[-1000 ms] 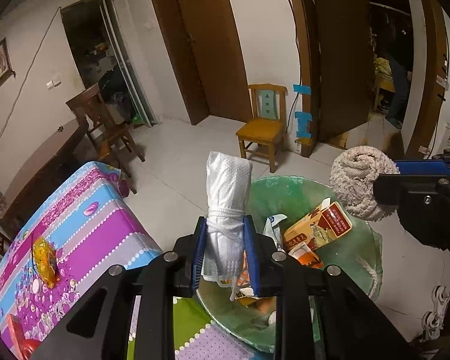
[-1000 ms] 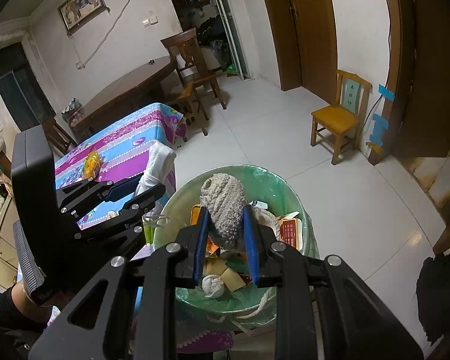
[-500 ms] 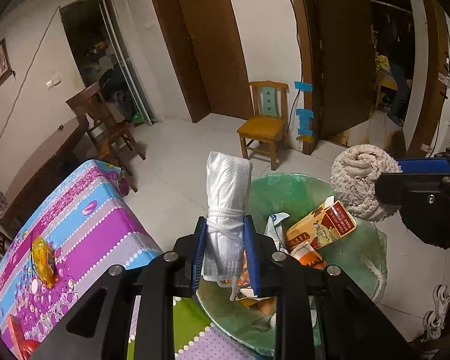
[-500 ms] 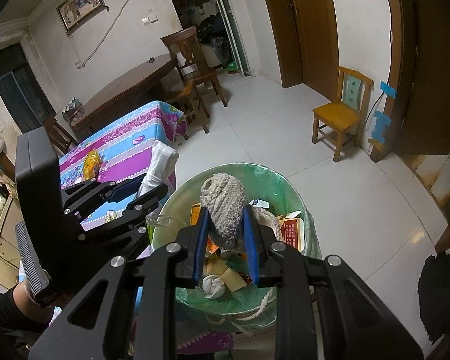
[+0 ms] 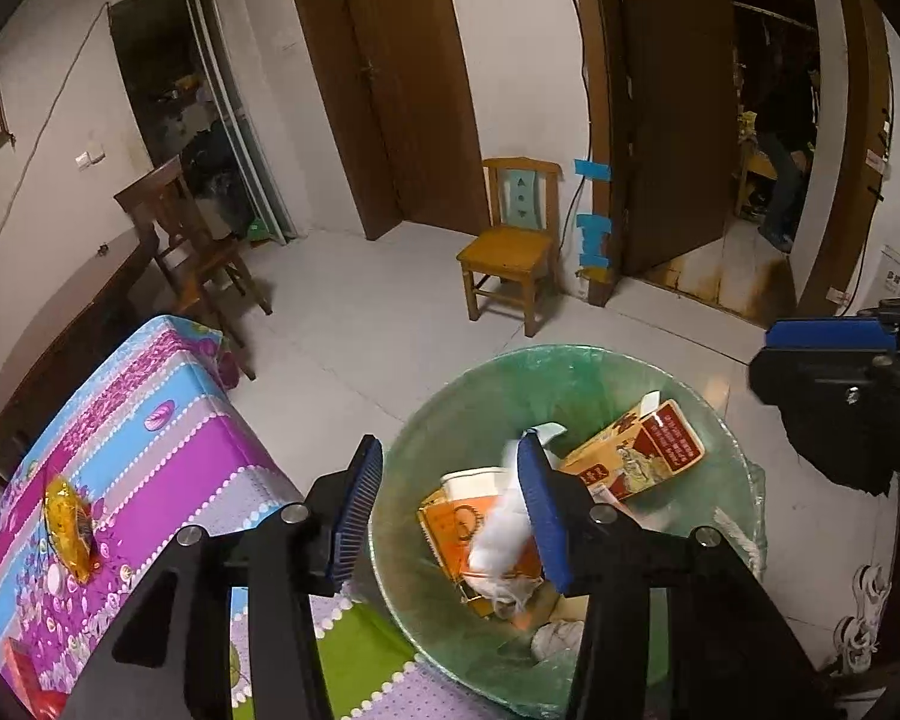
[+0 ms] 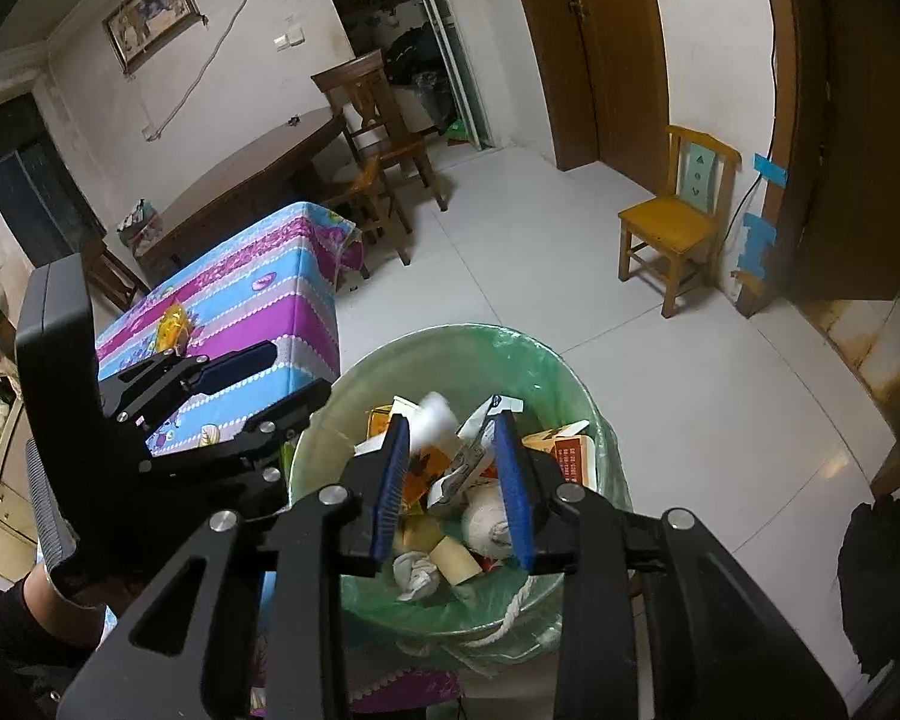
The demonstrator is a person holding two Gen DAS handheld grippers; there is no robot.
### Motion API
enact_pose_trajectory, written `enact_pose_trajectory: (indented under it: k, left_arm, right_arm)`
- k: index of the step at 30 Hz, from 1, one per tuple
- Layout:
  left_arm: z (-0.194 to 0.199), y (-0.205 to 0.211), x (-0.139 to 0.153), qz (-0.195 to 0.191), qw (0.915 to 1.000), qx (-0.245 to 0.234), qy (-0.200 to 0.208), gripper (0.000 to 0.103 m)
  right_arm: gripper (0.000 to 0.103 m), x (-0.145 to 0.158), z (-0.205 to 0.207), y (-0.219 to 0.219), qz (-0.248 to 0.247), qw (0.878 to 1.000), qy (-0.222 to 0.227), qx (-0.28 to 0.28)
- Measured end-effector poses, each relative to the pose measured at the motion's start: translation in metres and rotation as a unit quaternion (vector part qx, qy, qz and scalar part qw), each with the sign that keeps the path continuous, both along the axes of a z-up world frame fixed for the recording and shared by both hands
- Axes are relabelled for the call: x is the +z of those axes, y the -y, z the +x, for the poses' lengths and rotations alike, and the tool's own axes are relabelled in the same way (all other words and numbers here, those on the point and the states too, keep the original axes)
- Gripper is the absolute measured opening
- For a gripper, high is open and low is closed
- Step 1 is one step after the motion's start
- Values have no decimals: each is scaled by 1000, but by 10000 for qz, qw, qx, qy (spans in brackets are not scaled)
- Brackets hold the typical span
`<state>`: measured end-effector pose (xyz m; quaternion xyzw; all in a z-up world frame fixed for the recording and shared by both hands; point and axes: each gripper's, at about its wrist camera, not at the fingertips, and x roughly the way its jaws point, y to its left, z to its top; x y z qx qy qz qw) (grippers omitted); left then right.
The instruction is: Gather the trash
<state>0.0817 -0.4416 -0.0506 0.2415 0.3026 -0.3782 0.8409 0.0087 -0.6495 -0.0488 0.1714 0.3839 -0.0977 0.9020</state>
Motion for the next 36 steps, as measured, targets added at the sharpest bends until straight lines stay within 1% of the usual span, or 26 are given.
enact_pose_trajectory:
  k: [2, 5, 11, 13, 14, 15, 16, 17, 18, 19, 21, 22, 23, 24, 28, 31, 34, 36]
  left_arm:
    - [2, -2, 1, -20, 10000, 28, -18, 49]
    - [0, -5, 1, -19, 10000, 45, 74, 49]
    - [-10, -15, 2, -44, 9995, 104, 286, 49]
    - [-17, -23, 1, -65, 9990, 119, 424, 56]
    - [-20, -28, 0, -96, 9987, 129, 480, 62]
    - [-24, -35, -1, -151, 9982, 136, 560, 68]
    - [-28, -41, -1, -192, 9977, 147, 633, 71]
    - [-32, -48, -2, -248, 9971, 148, 702, 74]
    - [-37, -54, -2, -290, 9968, 134, 737, 78]
    - [-42, -61, -2, -329, 9962, 128, 791, 81]
    - [-52, -75, -1, -426, 9949, 127, 910, 90]
    - [-58, -82, 0, -512, 9943, 102, 928, 92]
    - [-62, -89, 0, -578, 9942, 58, 900, 96]
    - [-66, -94, 1, -634, 9942, 18, 872, 98]
    - [-86, -122, 8, -850, 9925, -113, 877, 98]
    - [-99, -138, 14, -967, 9912, -192, 881, 98]
    - [-109, -153, 23, -1153, 9881, -214, 990, 98]
    - [-116, -160, 28, -1215, 9867, -244, 1048, 98]
  right_arm:
    - [28, 1, -1, 0, -28, 10000, 3, 0]
    - [28, 2, -3, -3, -54, 10000, 4, -12]
    - [28, 0, -11, -13, -457, 9987, -61, -198]
    - [30, -4, -20, -20, -591, 9977, -6, -326]
    - [34, -6, -24, -20, -586, 9976, 35, -368]
    - [46, -7, -32, -23, -572, 9971, 140, -471]
    - [63, -7, -39, -25, -584, 9963, 257, -581]
    - [70, -7, -47, -28, -627, 9948, 393, -695]
    - [82, -5, -57, -34, -735, 9920, 568, -850]
    - [91, -4, -63, -38, -845, 9895, 677, -958]
    - [97, 1, -79, -51, -1133, 9827, 925, -1136]
    - [97, 3, -87, -58, -1274, 9787, 1046, -1223]
    - [97, 4, -93, -63, -1392, 9753, 1110, -1307]
    - [97, 5, -97, -66, -1480, 9725, 1147, -1384]
    - [97, 7, -110, -82, -1741, 9635, 1141, -1684]
    - [97, 9, -122, -93, -1980, 9510, 1297, -1989]
    - [97, 11, -129, -101, -2146, 9447, 1410, -2042]
    - [97, 11, -131, -105, -2213, 9445, 1364, -2008]
